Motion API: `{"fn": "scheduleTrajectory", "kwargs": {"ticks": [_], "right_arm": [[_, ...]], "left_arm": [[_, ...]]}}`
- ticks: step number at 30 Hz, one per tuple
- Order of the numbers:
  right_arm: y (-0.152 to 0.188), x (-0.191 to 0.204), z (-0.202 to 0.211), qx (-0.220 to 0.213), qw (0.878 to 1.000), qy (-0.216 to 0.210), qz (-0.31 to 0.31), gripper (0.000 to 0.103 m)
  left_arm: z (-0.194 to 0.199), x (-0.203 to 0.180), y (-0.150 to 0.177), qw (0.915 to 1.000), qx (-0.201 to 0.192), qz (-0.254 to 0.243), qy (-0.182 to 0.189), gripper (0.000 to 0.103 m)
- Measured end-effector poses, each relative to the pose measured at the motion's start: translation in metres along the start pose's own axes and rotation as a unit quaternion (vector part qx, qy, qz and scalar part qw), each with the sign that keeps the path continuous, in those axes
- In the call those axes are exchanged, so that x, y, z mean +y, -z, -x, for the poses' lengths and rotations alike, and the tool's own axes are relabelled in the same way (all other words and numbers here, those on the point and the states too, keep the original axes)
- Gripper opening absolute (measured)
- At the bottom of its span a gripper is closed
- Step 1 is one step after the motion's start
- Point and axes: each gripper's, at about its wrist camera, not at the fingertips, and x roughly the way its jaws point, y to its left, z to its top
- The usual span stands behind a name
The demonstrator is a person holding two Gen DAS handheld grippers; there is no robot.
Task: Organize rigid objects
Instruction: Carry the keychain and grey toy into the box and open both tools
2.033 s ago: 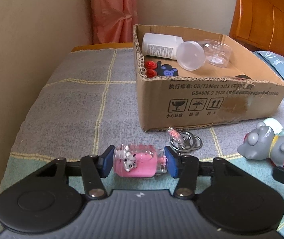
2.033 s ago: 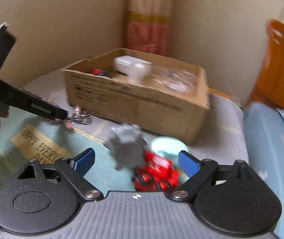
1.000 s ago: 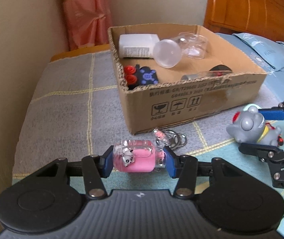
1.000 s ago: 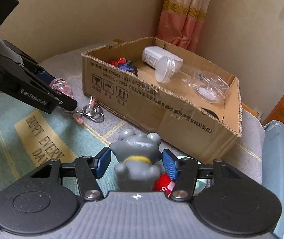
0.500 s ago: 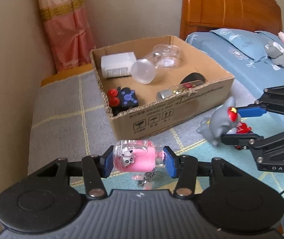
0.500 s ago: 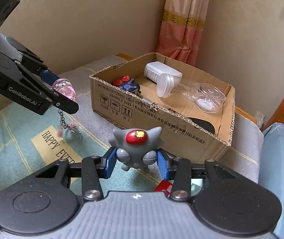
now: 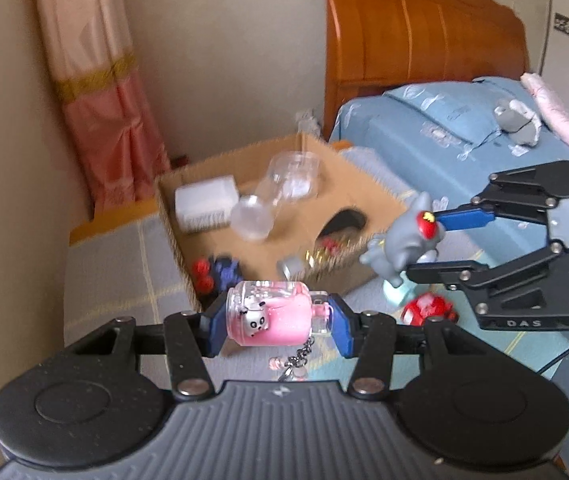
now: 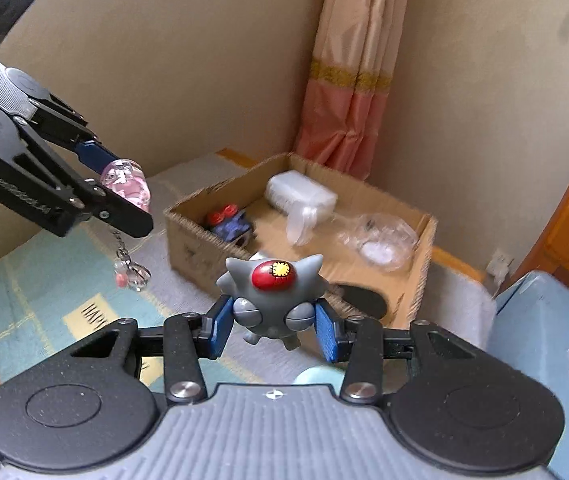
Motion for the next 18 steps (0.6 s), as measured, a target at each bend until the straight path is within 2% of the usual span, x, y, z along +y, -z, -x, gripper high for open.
{"fn": "scheduleTrajectory", "kwargs": {"ticks": [5, 10, 18], "right_arm": [[-0.016, -0.023, 0.002, -0.009, 1.0, 0.013, -0.013, 0.049], [-0.03, -0.047, -0.009, -0.012, 0.999, 0.038, -0.021, 0.049], [-0.03, -0.073, -0.046, 0.02, 0.997, 0.054, -0.043, 0.049]], "left_arm": [[-0.002, -0.001, -0.033, 0.9997, -0.022, -0.006, 0.01, 0.05], [-0.022, -0.004, -0.068, 0.999, -0.039, -0.019, 0.005, 0.05], [-0.068, -0.012, -0.104, 0.9989, -0.041, -0.023, 0.003, 0.05]]}}
